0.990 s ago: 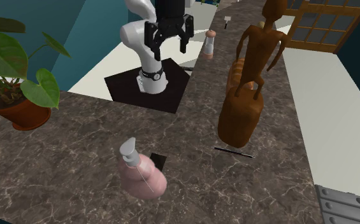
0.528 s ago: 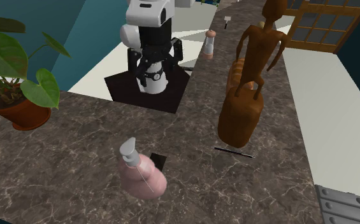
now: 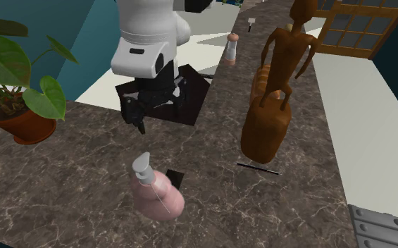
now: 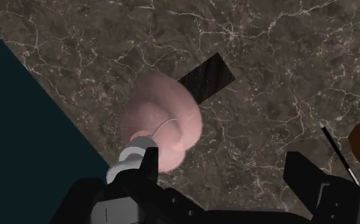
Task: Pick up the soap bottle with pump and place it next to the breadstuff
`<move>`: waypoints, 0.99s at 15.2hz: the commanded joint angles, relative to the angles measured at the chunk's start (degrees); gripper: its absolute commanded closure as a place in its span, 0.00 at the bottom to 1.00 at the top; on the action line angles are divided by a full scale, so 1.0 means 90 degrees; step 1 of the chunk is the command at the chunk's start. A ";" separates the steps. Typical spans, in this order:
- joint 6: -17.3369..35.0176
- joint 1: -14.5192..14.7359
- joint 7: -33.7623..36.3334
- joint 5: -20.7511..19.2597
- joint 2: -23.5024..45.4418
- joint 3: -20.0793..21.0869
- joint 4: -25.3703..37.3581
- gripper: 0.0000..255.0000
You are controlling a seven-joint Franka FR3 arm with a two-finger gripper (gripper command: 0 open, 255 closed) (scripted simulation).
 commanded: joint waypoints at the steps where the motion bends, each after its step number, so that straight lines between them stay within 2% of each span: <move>1: 0.0104 -0.0076 -0.0273 0.0135 0.0502 -0.0150 0.0403 0.00; 6: 0.0193 -0.0329 -0.0845 0.0561 0.1720 -0.0361 0.1502 0.00; 15: 0.0781 -0.0376 -0.0899 0.0643 0.1941 -0.0353 0.1124 0.00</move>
